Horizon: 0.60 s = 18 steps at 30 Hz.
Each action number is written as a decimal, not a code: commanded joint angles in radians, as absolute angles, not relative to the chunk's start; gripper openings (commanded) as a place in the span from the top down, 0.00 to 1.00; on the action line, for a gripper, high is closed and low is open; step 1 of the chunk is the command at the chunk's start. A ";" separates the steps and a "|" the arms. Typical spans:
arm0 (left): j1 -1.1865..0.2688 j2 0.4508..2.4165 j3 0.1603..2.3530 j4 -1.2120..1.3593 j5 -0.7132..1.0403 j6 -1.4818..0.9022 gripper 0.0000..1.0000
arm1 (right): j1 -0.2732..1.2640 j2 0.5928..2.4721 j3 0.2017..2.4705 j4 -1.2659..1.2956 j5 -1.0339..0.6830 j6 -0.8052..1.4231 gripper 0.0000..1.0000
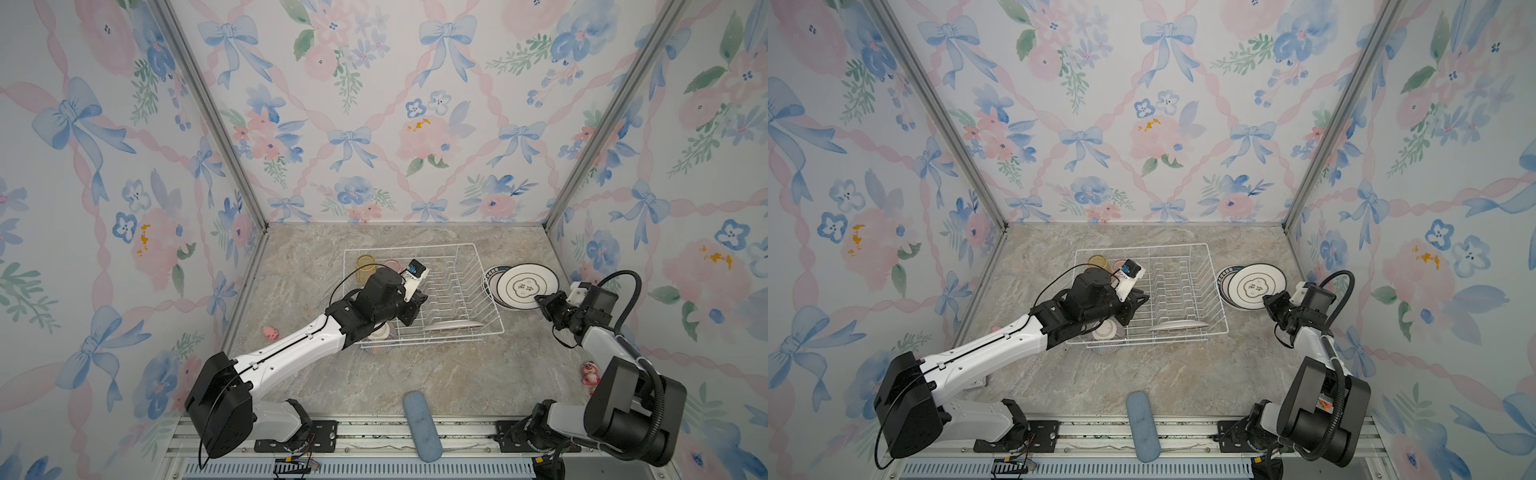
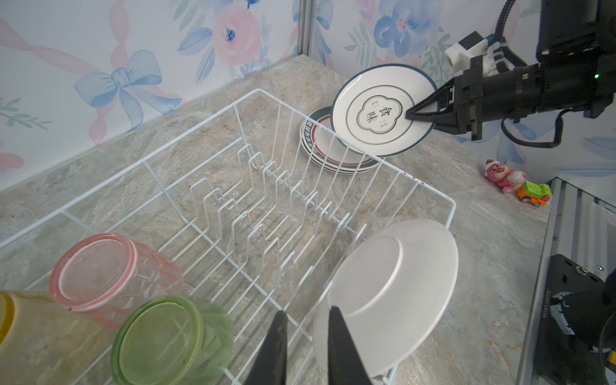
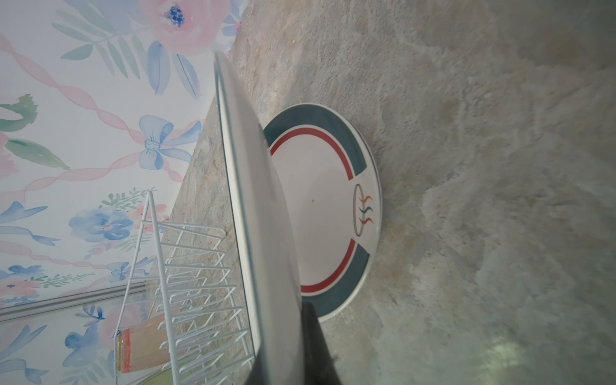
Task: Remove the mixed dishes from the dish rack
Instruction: 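Open the left gripper and draw it back while the right gripper carries the plate, then lower the green-rimmed plate onto the red-rimmed plate stack with the right gripper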
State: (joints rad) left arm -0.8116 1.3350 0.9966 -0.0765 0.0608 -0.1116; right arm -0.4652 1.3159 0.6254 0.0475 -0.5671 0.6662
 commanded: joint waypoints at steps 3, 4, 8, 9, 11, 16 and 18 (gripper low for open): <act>-0.818 1.353 0.999 -0.072 0.054 -0.095 0.82 | -0.471 1.353 0.638 0.149 -0.598 0.696 0.97; -0.818 1.357 1.001 -0.072 0.053 -0.094 0.82 | -0.472 1.362 0.638 0.157 -0.602 0.699 0.97; -0.819 1.367 1.009 -0.072 0.057 -0.094 0.82 | -0.472 1.403 0.641 0.198 -0.615 0.723 0.97; -0.820 1.367 1.009 -0.073 0.056 -0.094 0.82 | -0.472 1.412 0.641 0.209 -0.620 0.729 0.97; -0.821 1.370 1.009 -0.073 0.057 -0.094 0.82 | -0.471 1.433 0.643 0.232 -0.628 0.743 0.97; -0.821 1.371 1.009 -0.074 0.057 -0.094 0.82 | -0.467 1.462 0.644 0.243 -0.628 0.745 0.97; -0.819 1.373 1.011 -0.073 0.056 -0.094 0.82 | -0.463 1.471 0.646 0.243 -0.629 0.742 0.97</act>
State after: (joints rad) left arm -0.8127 1.3651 0.9970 -0.0765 0.0597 -0.1112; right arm -0.4648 1.4616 0.6254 0.1864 -0.5983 0.7338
